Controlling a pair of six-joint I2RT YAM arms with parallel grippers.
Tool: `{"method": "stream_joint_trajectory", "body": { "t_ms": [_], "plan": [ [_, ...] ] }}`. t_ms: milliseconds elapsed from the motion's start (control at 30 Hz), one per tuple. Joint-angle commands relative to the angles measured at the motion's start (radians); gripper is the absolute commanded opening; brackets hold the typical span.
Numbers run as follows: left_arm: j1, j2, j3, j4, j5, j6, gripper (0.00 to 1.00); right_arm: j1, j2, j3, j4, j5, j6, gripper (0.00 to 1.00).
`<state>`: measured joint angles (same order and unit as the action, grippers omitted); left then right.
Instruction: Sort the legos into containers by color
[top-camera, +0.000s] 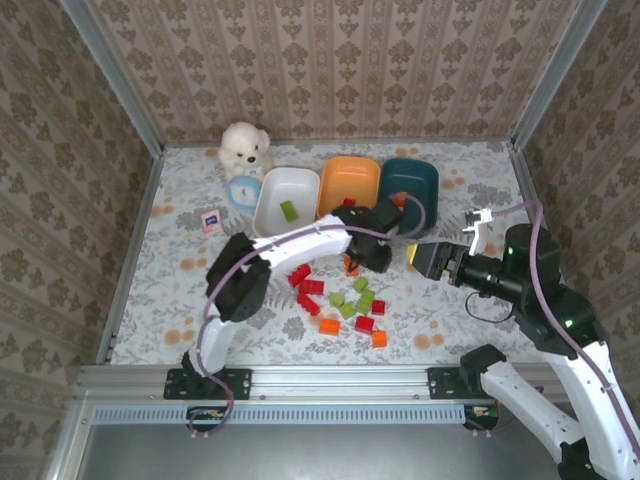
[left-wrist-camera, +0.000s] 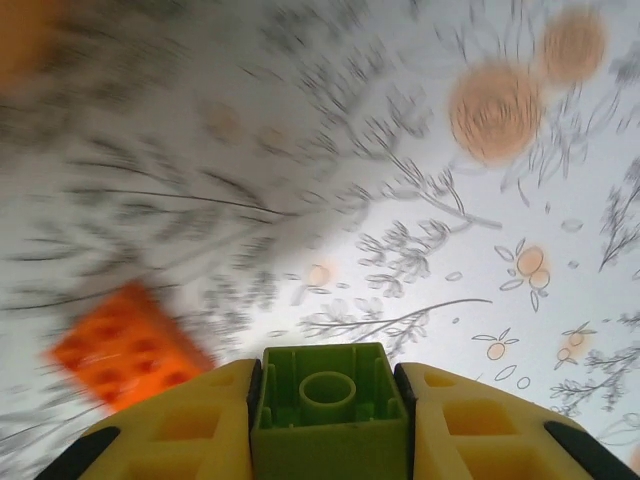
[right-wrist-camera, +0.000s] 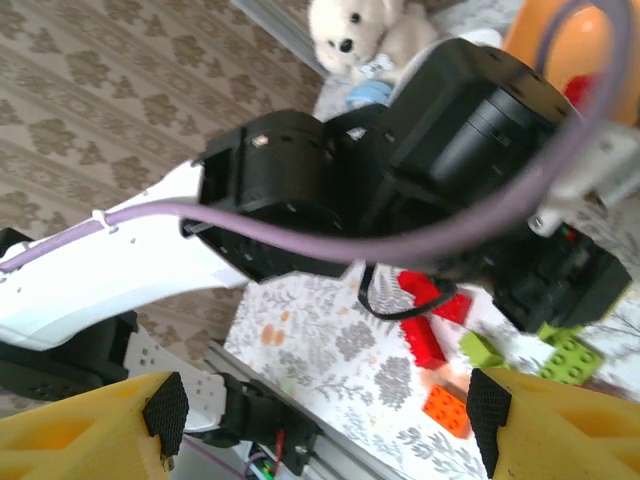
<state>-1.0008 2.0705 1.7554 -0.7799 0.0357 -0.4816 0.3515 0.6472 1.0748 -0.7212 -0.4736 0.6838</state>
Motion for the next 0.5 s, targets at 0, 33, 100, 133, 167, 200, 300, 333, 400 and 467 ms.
{"method": "stream_joint_trajectory", "body": {
  "t_ms": [0,33,100,133,167,200,300,333,400,467],
  "plan": [
    [0.101,-0.122,-0.022,-0.044,-0.046,-0.033,0.29,0.003,0.032,0.031,0.095,-0.072,0.025,0.77],
    [0.133,-0.15,-0.033,-0.056,-0.057,-0.032,0.29,0.003,0.045,0.029,0.106,-0.075,0.023,0.77],
    [0.204,-0.19,-0.063,-0.076,-0.068,-0.02,0.29,0.004,0.07,0.024,0.125,-0.086,0.017,0.77],
    [0.245,-0.209,-0.082,-0.084,-0.073,-0.009,0.29,0.004,0.087,0.022,0.13,-0.095,0.012,0.77],
    [0.287,-0.22,-0.102,-0.093,-0.071,0.003,0.29,0.005,0.104,0.02,0.132,-0.102,0.003,0.77],
    [0.324,-0.229,-0.116,-0.1,-0.067,0.013,0.29,0.007,0.119,0.02,0.13,-0.108,-0.005,0.77],
    [0.421,-0.223,-0.137,-0.123,-0.071,0.066,0.29,0.039,0.185,0.026,0.085,-0.092,-0.061,0.76],
    [0.448,-0.212,-0.137,-0.128,-0.076,0.085,0.29,0.067,0.213,0.037,0.058,-0.073,-0.092,0.76],
    [0.489,-0.181,-0.134,-0.136,-0.084,0.119,0.29,0.142,0.261,0.06,0.035,-0.015,-0.144,0.76],
    [0.515,-0.135,-0.107,-0.155,-0.103,0.148,0.29,0.211,0.307,0.072,0.042,0.024,-0.162,0.76]
  ]
}}
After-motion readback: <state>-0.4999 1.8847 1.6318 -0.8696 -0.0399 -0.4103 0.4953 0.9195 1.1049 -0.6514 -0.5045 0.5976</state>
